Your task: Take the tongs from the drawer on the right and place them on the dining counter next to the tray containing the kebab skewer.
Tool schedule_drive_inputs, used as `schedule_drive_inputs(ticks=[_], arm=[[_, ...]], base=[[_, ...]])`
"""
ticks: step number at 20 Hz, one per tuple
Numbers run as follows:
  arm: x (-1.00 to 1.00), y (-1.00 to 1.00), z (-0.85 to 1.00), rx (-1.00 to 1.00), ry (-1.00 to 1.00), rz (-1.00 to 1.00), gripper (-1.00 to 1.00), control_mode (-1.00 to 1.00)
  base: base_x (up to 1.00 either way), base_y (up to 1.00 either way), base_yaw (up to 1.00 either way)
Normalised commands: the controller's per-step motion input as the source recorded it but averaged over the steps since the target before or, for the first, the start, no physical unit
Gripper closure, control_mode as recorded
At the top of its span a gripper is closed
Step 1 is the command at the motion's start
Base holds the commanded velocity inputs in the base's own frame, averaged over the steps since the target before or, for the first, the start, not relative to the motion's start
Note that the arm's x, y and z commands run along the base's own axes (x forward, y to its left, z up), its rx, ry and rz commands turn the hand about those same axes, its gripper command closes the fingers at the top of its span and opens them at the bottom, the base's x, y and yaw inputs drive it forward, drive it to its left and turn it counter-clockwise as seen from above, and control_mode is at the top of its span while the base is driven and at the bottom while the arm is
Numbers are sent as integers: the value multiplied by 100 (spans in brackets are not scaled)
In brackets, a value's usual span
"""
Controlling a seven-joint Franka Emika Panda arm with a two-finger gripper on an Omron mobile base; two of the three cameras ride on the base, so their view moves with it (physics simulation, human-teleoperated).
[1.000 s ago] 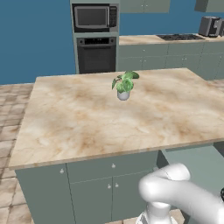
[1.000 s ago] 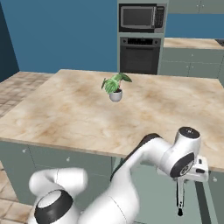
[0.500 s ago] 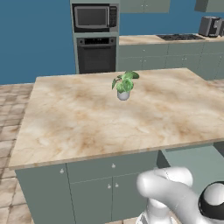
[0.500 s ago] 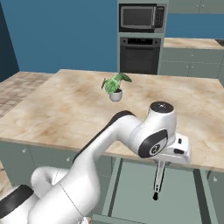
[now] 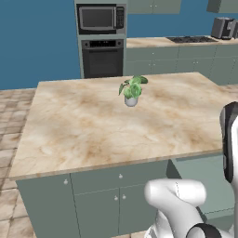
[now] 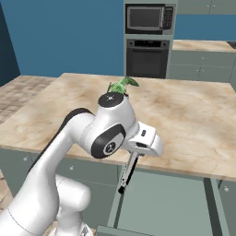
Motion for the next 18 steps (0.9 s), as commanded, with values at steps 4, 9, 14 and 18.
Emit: schedule_drive_inputs(ticks=[4, 9, 14, 18], arm=[[0, 100, 2, -4, -17, -4, 100, -100], [1, 99, 7, 0, -21, 0, 100, -100], [2, 69, 5, 0, -15, 0, 100, -100], [0, 44, 16, 2, -3, 9, 100, -100]], base=[[0, 0, 0], [0, 0, 0], [0, 0, 0], [0, 0, 0]])
